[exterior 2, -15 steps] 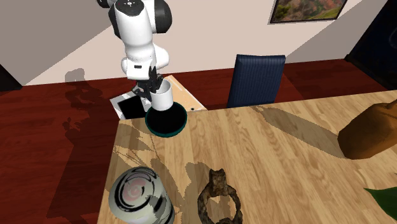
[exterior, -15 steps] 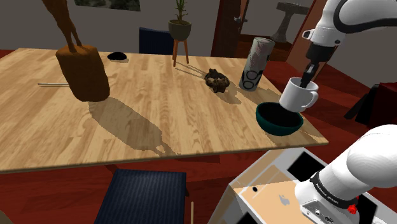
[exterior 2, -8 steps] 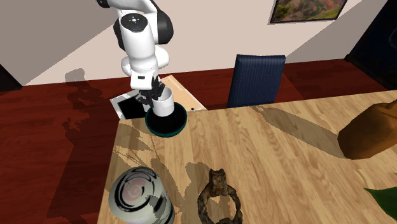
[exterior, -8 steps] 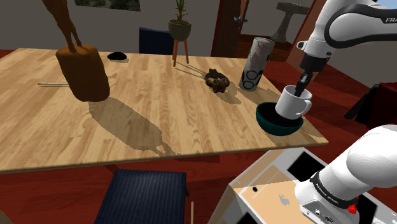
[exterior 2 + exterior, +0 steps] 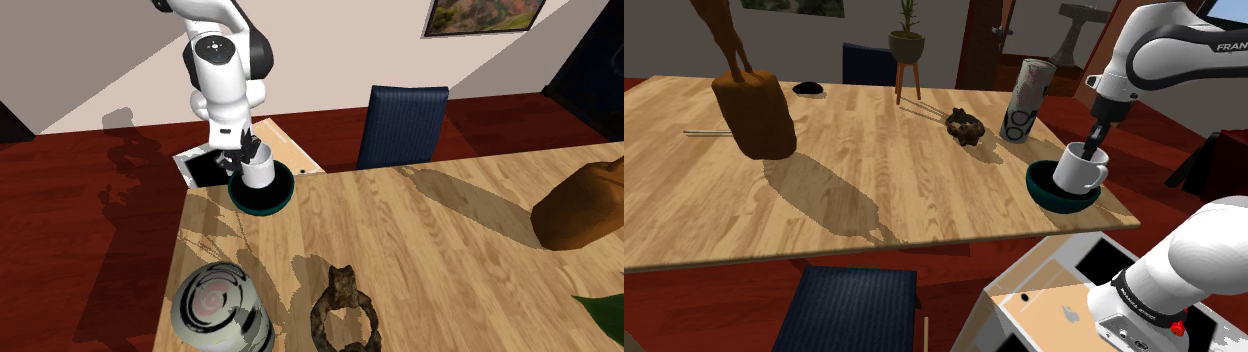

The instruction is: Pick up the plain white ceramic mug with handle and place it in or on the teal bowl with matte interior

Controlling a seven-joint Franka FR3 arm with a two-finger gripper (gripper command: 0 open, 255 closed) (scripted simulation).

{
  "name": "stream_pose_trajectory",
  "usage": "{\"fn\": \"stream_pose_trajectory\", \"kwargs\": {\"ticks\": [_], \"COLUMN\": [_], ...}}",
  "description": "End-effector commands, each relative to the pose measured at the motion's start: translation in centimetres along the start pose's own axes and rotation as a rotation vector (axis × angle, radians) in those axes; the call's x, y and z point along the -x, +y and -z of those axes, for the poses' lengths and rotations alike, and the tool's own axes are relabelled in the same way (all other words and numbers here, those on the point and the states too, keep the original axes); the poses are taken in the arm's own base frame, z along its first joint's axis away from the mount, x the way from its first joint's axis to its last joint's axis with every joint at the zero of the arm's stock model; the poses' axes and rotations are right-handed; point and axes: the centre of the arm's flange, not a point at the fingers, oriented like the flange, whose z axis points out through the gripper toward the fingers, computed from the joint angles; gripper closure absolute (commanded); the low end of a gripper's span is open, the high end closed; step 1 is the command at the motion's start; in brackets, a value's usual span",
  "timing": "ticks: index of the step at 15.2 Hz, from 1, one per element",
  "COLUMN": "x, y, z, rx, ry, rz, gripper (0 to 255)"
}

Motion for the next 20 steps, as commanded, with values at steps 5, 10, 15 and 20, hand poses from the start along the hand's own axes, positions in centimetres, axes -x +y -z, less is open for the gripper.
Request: {"fn": "stream_pose_trajectory", "kwargs": {"ticks": [5, 10, 15, 20], "x": [0.0, 0.0, 0.0, 0.0], "y": [0.0, 0.0, 0.0, 0.0], "z": [0.0, 0.0, 5.0, 5.0], "rx": [0.000, 0.000, 0.000, 0.000], "ry": [0.000, 0.000, 0.000, 0.000], "rz": [0.000, 0.000, 0.000, 0.000], "gripper": [0, 0, 0, 0]}}
